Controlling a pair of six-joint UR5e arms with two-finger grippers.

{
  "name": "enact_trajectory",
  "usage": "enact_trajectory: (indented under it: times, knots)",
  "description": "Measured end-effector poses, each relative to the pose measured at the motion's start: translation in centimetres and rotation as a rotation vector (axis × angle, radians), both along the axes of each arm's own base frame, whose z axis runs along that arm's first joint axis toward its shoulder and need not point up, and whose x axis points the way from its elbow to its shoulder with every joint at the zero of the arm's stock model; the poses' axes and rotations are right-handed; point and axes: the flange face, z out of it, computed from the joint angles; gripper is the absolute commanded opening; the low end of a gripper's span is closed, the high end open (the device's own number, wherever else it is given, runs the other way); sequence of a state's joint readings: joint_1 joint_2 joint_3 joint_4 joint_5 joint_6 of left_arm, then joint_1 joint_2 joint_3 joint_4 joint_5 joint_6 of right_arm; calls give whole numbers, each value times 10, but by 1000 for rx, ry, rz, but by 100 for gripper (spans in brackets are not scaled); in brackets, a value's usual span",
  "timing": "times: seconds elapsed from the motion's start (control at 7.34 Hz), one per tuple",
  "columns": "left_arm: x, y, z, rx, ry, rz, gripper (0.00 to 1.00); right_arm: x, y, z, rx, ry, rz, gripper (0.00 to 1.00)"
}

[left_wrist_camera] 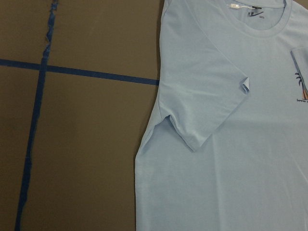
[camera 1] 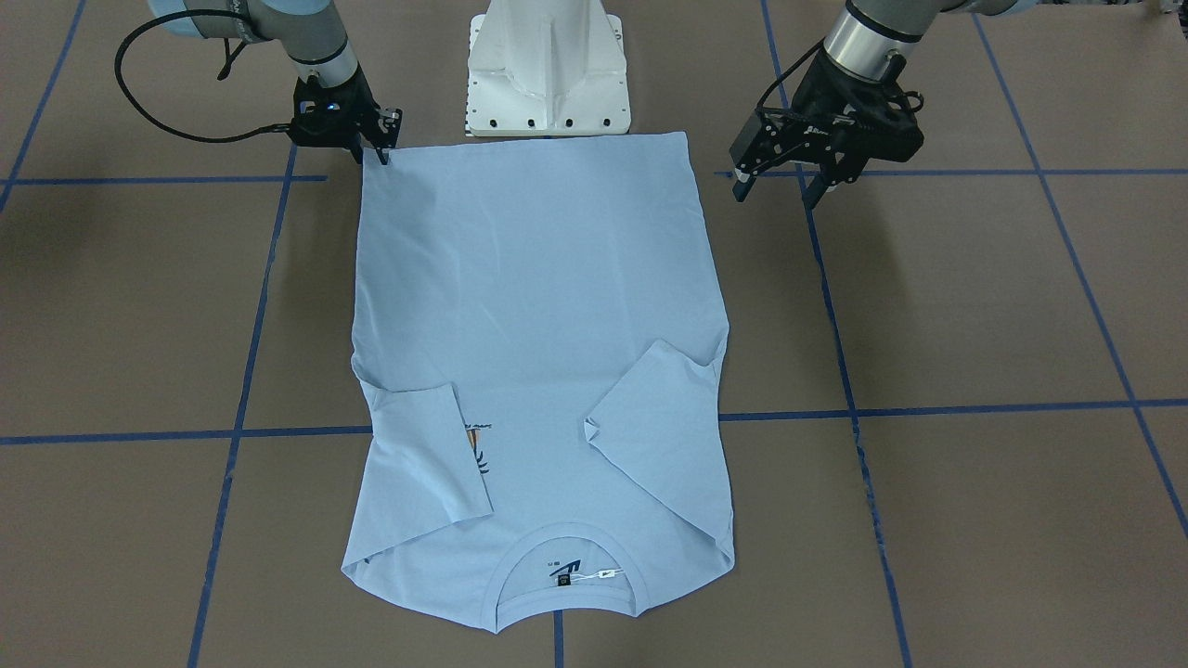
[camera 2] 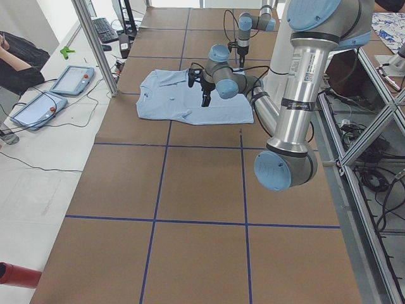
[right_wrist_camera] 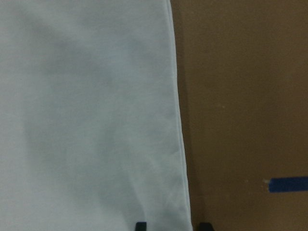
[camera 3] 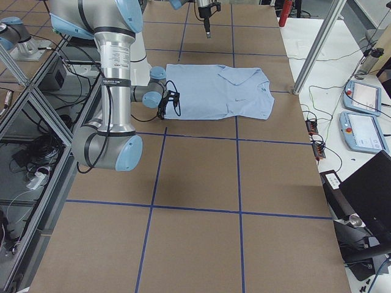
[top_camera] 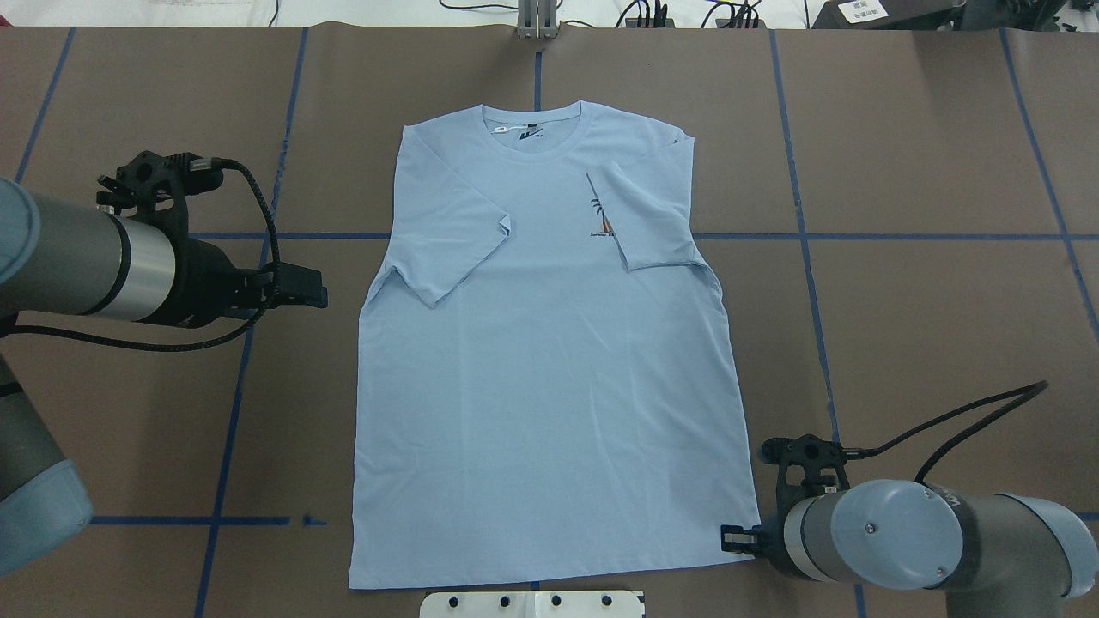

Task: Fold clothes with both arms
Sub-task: 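Move the right gripper to the hem corner nearest the robot while the left arm withdraws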

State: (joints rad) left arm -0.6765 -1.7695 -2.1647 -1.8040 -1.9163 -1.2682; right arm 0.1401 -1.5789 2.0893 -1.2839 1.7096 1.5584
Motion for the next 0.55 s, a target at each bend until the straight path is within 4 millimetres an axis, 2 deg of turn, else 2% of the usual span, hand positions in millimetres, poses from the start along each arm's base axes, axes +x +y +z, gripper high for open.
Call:
enact_trajectory:
  times: [0.55]
  knots:
    - [0, 0, 2, -3, -3, 1, 100, 5, -1, -9, -7, -19, 8, 0]
